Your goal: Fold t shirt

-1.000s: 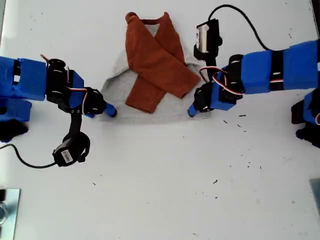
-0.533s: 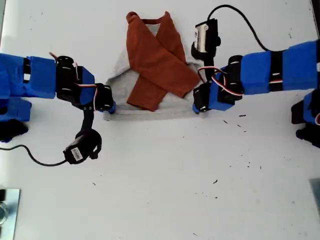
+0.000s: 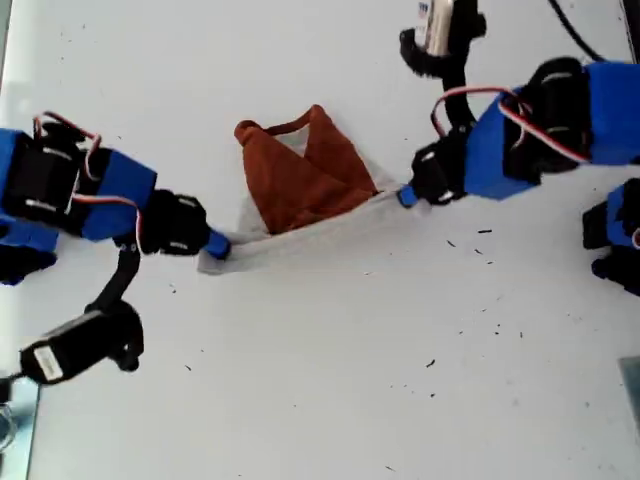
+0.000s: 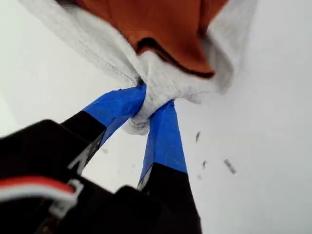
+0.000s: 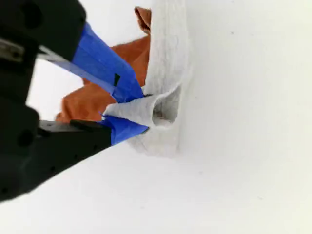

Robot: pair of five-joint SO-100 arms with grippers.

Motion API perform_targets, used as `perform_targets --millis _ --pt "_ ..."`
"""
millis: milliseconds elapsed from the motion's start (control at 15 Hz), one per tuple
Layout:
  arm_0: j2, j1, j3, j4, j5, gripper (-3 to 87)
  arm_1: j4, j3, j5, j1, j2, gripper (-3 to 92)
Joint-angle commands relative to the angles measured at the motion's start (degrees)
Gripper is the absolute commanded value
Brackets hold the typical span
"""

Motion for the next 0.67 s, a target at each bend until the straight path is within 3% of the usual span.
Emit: perform_targets --millis 0,133,200,267,333,400,533,600 --pt "11.3 -18.5 2.5 0.3 6.2 -0.3 -7.2 -13.4 -8.7 10.8 -8.0 3.2" --pt "16.9 -31.1 5.0 1.1 9.8 -0.3 -11.0 -28.8 -12.4 16.3 -22.4 6.9" --pt "18.7 -34.3 9.1 -1.2 10.1 12.6 -12.9 -33.8 -10.2 18.3 -28.1 29.6" --pt "19.8 -35.9 14.0 -6.5 12.4 26.1 -17.9 -33.8 -7.7 20.7 -30.7 34.1" --pt "20.0 -37.4 16.8 -7.4 11.3 33.3 -20.1 -33.2 -0.5 24.3 -31.7 32.7" --pt "19.2 -38.8 17.8 -8.1 12.0 41.0 -20.2 -29.9 11.9 29.1 -30.4 32.5" --pt "19.3 -42.8 18.5 -7.1 13.5 38.0 -17.8 -22.7 17.4 38.1 -24.4 31.6" --pt "20.0 -45.4 18.5 -6.5 14.8 29.4 -11.2 -21.6 15.6 42.1 -20.6 32.2"
